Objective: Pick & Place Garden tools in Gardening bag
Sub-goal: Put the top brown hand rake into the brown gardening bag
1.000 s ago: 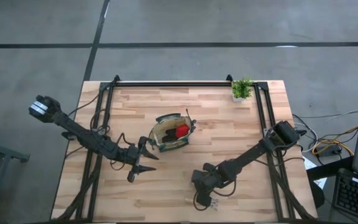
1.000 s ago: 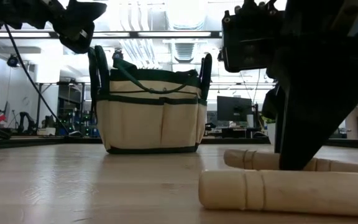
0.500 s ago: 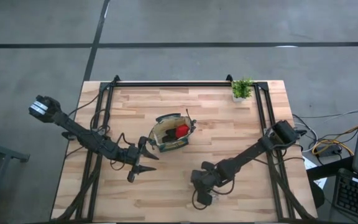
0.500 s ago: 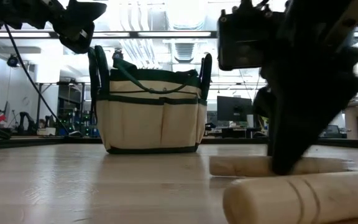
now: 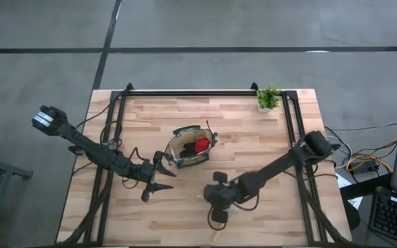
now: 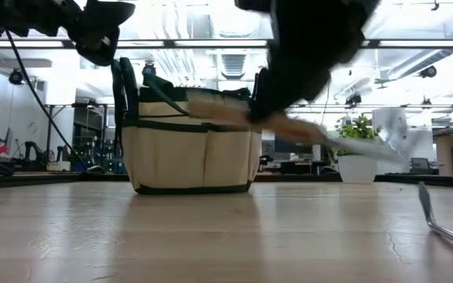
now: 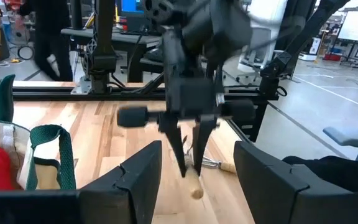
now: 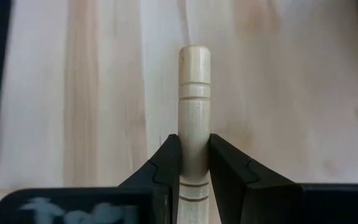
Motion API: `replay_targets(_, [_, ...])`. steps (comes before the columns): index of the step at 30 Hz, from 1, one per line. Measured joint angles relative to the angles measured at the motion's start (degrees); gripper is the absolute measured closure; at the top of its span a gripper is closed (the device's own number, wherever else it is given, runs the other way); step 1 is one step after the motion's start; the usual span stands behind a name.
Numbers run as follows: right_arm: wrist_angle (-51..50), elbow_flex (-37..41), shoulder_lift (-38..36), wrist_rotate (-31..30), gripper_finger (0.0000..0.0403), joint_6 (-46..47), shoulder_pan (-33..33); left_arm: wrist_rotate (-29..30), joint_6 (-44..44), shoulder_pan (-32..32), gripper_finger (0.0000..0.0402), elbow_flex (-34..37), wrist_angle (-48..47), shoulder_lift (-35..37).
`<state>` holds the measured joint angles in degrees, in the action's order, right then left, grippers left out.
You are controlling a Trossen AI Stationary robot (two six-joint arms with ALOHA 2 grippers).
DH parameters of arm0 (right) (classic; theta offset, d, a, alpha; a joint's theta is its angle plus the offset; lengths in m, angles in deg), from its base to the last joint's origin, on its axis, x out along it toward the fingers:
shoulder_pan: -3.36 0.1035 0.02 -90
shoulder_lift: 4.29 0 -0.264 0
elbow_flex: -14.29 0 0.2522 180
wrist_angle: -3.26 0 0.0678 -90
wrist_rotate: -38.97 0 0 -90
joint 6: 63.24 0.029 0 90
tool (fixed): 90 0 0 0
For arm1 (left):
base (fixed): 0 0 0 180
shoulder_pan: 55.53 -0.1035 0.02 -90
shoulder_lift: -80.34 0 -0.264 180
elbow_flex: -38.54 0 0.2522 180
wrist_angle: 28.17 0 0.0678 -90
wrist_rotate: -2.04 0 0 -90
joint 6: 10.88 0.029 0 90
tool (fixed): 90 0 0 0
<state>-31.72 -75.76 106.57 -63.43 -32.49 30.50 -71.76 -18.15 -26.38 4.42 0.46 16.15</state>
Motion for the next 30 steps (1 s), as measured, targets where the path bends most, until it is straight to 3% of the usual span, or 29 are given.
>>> replay_targets(9, [0.0, -2.1, -3.4, -9.2, 0.0345, -12.0, -0.1, 0.0, 2.4, 0.0, 0.0197, 0.0, 0.8, 0.0])
replay_targets(14, [-3.4, -3.8, -3.4, -9.3, 0.0345, -24.0, 0.0, -0.1, -4.3, 0.0, 0.0197, 0.0, 2.8, 0.0])
replay_targets(21, [-6.6, -8.4, -2.7, -14.1, 0.0344, -39.5, 0.7, -1.2, -18.6, 0.0, 0.0197, -0.1, 2.9, -1.1])
replay_targets(25, [-11.2, -11.3, -1.4, -17.0, 0.0344, -48.3, 1.3, -0.5, -21.3, 0.0, 0.0197, -2.9, 3.1, -4.9])
replay_targets(30, [-17.7, -16.8, 1.2, -20.0, 0.0344, -52.5, 1.5, -0.2, -22.4, -0.3, 0.0197, -8.2, 1.0, -12.6])
